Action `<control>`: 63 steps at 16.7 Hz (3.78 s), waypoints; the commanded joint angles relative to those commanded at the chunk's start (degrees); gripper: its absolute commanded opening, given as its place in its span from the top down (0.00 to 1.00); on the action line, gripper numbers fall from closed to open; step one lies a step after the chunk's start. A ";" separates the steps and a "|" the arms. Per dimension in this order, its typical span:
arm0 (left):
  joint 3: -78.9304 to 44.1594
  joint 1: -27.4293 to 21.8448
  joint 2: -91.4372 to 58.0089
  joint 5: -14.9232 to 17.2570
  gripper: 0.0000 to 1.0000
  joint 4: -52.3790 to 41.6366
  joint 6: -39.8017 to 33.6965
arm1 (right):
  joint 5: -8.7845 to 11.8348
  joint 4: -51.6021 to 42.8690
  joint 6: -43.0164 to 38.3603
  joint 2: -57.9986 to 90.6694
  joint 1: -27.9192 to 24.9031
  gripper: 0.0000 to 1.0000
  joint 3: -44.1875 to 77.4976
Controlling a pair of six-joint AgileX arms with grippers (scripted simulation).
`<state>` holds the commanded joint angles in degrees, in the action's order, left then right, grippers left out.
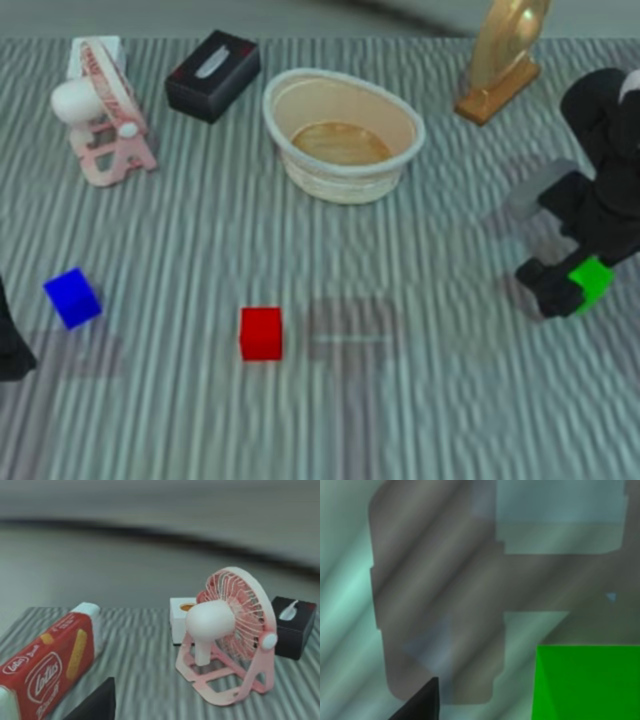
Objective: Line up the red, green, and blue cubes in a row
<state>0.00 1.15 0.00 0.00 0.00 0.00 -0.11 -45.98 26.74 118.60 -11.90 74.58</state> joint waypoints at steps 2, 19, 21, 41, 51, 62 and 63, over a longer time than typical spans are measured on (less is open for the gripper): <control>0.00 0.00 0.00 0.00 0.00 0.00 0.00 | 0.00 0.00 0.00 0.00 0.00 0.23 0.00; 0.00 0.00 0.00 0.00 0.00 0.00 0.00 | 0.00 0.00 0.00 0.00 0.00 1.00 0.00; 0.00 0.00 0.00 0.00 0.00 0.00 0.00 | 0.37 -0.57 -0.36 -1.05 0.05 1.00 0.24; 0.00 0.00 0.00 0.00 0.00 0.00 0.00 | 0.24 -17.45 -13.07 -3.19 -6.32 1.00 14.28; 0.00 0.00 0.00 0.00 0.00 0.00 0.00 | -0.09 -24.60 -58.48 4.33 -25.81 1.00 26.98; 0.00 0.00 0.00 0.00 0.00 0.00 0.00 | -0.38 -25.28 -71.26 4.67 -31.83 1.00 30.40; 0.00 0.00 0.00 0.00 0.00 0.00 0.00 | -0.39 -24.49 -71.27 4.80 -31.82 1.00 29.69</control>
<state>0.00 1.15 0.00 0.00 0.00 0.00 -0.50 -70.47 -44.53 123.40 -43.72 104.28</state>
